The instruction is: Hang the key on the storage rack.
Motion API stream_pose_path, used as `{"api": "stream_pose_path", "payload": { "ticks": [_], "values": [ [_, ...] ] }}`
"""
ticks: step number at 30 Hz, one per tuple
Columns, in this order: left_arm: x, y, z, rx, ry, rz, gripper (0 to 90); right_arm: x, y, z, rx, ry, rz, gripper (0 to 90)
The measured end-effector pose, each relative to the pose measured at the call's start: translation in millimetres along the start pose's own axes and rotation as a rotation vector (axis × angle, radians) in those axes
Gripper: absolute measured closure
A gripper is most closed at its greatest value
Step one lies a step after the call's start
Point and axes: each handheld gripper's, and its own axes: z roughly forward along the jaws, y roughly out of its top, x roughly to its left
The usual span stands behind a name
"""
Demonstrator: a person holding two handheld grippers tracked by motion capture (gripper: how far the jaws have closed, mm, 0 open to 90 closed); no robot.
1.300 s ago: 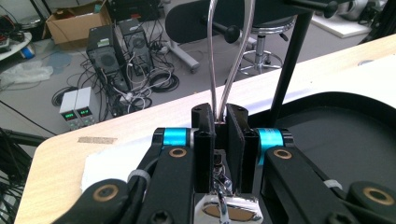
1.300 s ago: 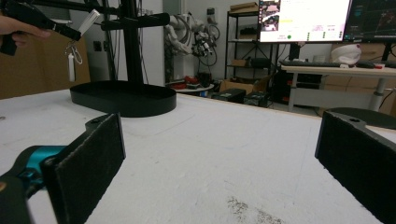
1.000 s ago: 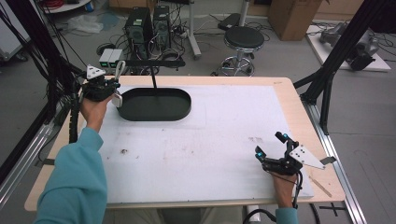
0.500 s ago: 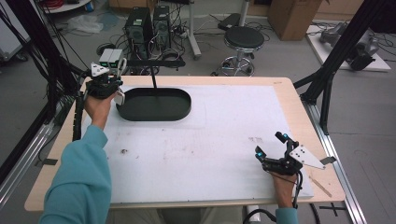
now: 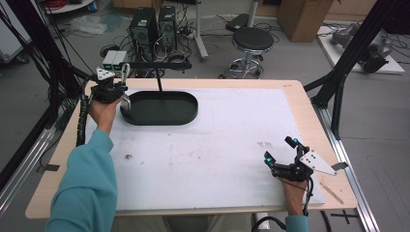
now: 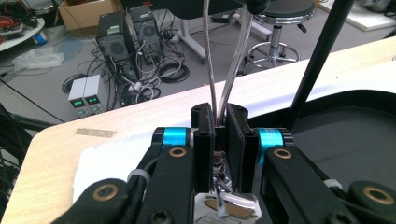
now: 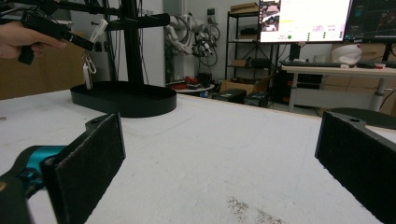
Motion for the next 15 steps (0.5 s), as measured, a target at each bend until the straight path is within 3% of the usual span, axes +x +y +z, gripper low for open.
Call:
{"api": "stream_pose_path", "payload": {
  "ticks": [11,15],
  "values": [
    [4.8,-5.0,3.9,0.007,-0.038,0.014,79.9,0.1,0.0,0.0,-0.002,0.002,-0.003,0.9],
    [7.7,-7.2,5.7,-0.015,-0.079,0.027,65.8,0.5,0.0,0.0,-0.001,0.000,-0.001,0.9]
  ]
}}
